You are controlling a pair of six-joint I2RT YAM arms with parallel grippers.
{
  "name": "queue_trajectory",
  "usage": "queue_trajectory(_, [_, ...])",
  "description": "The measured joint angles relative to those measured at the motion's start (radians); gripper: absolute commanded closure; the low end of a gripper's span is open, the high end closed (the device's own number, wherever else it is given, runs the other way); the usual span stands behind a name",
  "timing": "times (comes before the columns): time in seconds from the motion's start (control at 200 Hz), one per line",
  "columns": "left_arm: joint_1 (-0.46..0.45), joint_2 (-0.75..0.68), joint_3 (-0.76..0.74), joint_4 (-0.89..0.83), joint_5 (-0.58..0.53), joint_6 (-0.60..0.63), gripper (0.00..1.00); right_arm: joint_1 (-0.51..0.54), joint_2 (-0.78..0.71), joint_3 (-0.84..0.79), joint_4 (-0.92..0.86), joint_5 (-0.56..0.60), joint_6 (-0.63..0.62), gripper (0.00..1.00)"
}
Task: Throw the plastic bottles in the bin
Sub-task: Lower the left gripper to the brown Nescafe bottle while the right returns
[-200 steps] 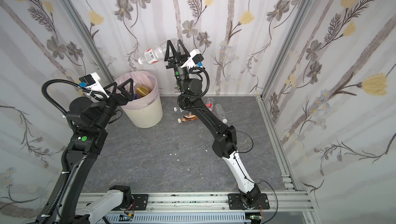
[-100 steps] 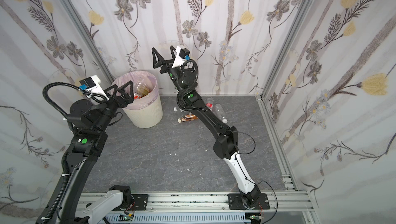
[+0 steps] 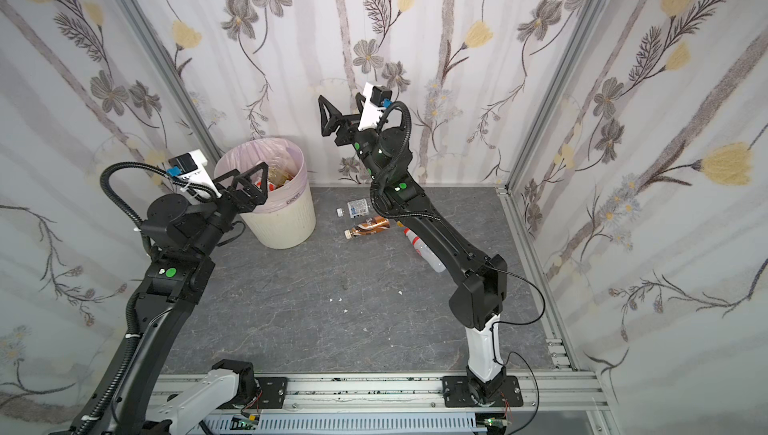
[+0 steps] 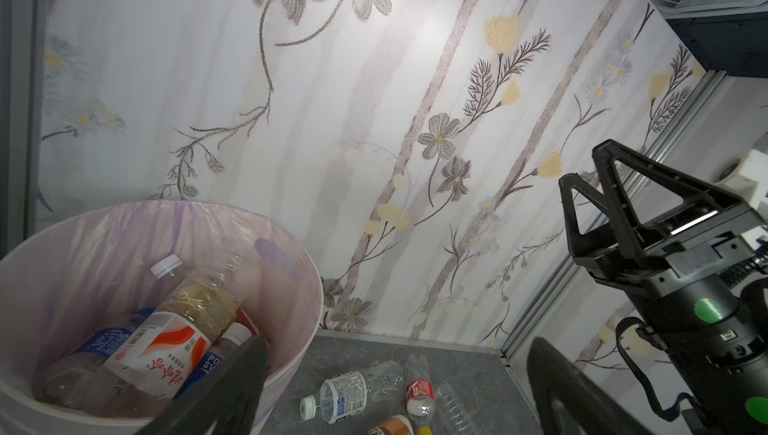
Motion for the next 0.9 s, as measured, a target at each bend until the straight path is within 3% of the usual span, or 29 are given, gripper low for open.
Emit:
queue_trajectory(0.32, [-0.268,0.225,0.077,-0.037,-0.108,0.114,0.0,-0.145,-0.311,-0.439,-0.105,0.048,0.003,0.0])
queue_trajectory(0.615, [-0.39,0.537,0.287,-0.12,-0.21,0.27,0.0,-0.323,-0.571,-0.809,-0.146,0.05,0.05,0.0])
queue_trajectory(0.899, [-0.438,0.888,0.511,-0.232,-0.225,0.417,0.0,-0.406,-0.676,-1.022,-0.161,-0.012,0.117,0.0])
